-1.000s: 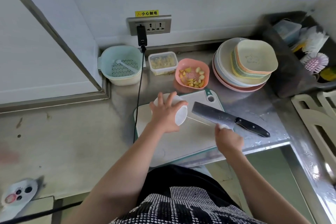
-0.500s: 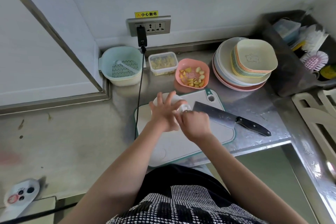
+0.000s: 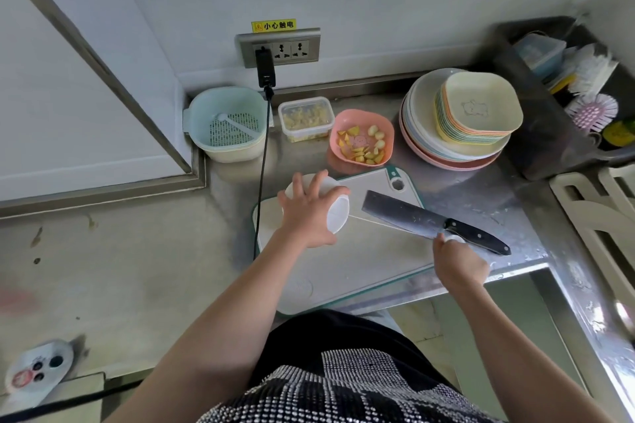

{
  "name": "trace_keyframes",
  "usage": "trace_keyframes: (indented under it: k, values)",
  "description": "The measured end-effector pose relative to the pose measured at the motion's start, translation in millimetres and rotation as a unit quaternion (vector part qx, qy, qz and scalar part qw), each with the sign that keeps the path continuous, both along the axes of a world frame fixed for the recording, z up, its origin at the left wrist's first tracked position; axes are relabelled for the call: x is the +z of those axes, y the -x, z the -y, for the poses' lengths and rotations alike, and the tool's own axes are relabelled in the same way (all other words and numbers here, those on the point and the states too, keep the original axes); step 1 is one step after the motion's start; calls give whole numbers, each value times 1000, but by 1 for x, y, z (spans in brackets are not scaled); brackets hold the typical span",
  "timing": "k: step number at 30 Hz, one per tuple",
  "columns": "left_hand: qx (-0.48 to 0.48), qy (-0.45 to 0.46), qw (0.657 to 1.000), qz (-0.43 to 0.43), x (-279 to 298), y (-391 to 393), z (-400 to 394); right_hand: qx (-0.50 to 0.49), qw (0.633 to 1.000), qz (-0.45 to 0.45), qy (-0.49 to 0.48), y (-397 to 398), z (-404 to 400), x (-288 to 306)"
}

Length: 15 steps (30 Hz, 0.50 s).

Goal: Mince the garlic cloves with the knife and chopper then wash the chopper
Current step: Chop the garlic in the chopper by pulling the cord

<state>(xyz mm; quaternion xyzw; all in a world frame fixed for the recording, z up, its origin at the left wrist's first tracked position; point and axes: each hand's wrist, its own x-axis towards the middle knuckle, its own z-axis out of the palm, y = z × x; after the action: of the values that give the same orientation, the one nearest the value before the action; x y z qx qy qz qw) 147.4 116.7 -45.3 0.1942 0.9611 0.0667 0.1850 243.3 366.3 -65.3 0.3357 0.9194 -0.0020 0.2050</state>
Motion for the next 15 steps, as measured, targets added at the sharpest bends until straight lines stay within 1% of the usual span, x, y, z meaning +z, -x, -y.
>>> trace_keyframes:
  k: [1, 2, 4, 6, 7, 8, 10, 13, 15]
  values:
    - [0, 1, 1000, 2, 0, 0, 0, -4, 1000, -9, 17, 9, 10, 5]
    - [0, 1, 1000, 3, 0, 0, 0, 16, 999, -17, 32, 18, 24, 12]
    - [-2, 2, 1000, 5, 0, 0, 0, 130, 989, -45, 58, 37, 64, 26]
    - [-2, 4, 1000, 5, 0, 0, -1, 257, 961, -60, 80, 50, 110, 40]
    - [0, 5, 1000, 3, 0, 0, -1, 302, 947, -64, 86, 53, 126, 42]
    - [1, 6, 1000, 0, 0, 0, -1, 321, 940, -68, 90, 56, 135, 41]
    - [2, 3, 1000, -2, 0, 0, -1, 306, 944, -71, 97, 56, 131, 31]
    - [3, 0, 1000, 5, 0, 0, 0, 269, 957, -72, 77, 43, 98, 14]
    - [4, 0, 1000, -2, 0, -1, 0, 198, 977, -48, 68, 33, 69, 3]
